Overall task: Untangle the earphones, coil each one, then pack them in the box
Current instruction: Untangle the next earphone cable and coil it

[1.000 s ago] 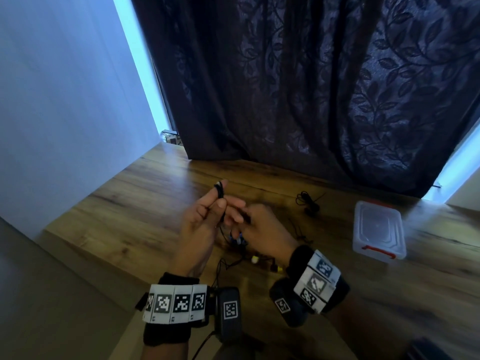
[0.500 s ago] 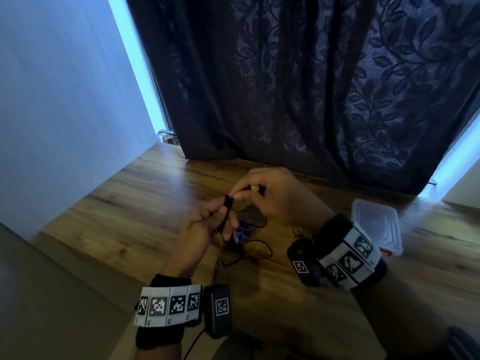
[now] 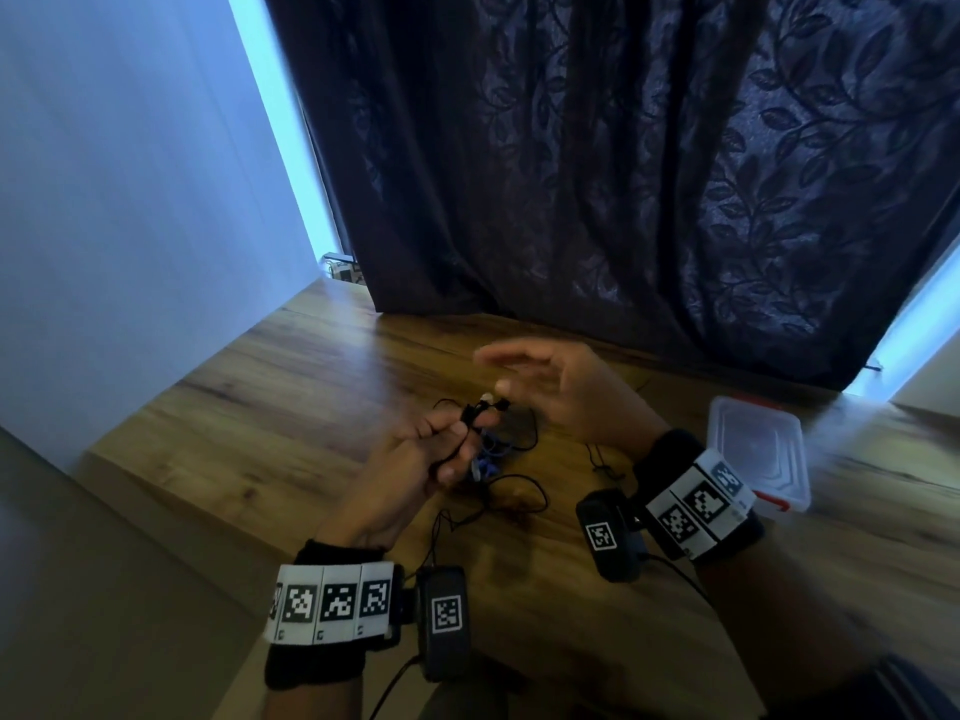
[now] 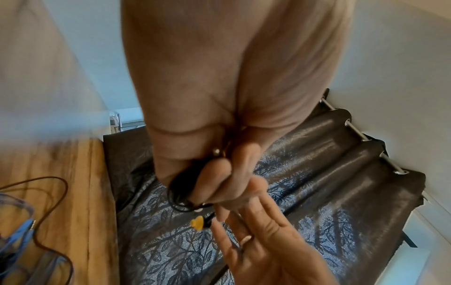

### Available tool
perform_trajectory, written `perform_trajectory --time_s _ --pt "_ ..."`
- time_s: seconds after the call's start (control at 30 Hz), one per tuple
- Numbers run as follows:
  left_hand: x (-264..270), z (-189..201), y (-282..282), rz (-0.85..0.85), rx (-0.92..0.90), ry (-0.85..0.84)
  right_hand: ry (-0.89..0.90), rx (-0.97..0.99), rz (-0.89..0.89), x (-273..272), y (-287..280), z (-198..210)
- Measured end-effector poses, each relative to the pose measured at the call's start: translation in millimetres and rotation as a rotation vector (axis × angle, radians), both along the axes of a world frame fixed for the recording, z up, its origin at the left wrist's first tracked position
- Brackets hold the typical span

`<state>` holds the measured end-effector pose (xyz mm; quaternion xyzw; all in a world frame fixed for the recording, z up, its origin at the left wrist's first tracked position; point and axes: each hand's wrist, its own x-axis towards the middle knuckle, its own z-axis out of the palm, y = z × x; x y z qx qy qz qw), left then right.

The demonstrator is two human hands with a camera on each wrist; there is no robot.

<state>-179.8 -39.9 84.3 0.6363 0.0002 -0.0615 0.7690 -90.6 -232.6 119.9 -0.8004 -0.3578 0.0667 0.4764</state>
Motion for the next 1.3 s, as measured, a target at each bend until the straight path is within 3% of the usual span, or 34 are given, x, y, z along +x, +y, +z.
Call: perform_trajectory --time_s 0.1,0.3,0.6,0.87,1.07,1.3 --pt "-1 0 -1 -0.077 0.029 0.011 0.054 -0.125 0.132 -5 1 -2" --pt "-5 0 -2 -0.117 0.125 0.038 0.175 -0.078 0.128 -5 4 -8" --pt "0 2 -21 0.105 0.242 -0.038 -0.007 -0.094 -0.019 -13 7 -14" --pt "4 -2 -21 0.266 0.449 -0.166 -0.101 0.065 -0.118 -22 13 -24" --pt "4 -2 -17 0.206 0.422 -0.16 -0.154 0.051 -0.131 -24 14 -24" --pt "6 -6 -17 0.08 0.146 -0.035 -0.099 0.009 -0.17 -29 18 -19"
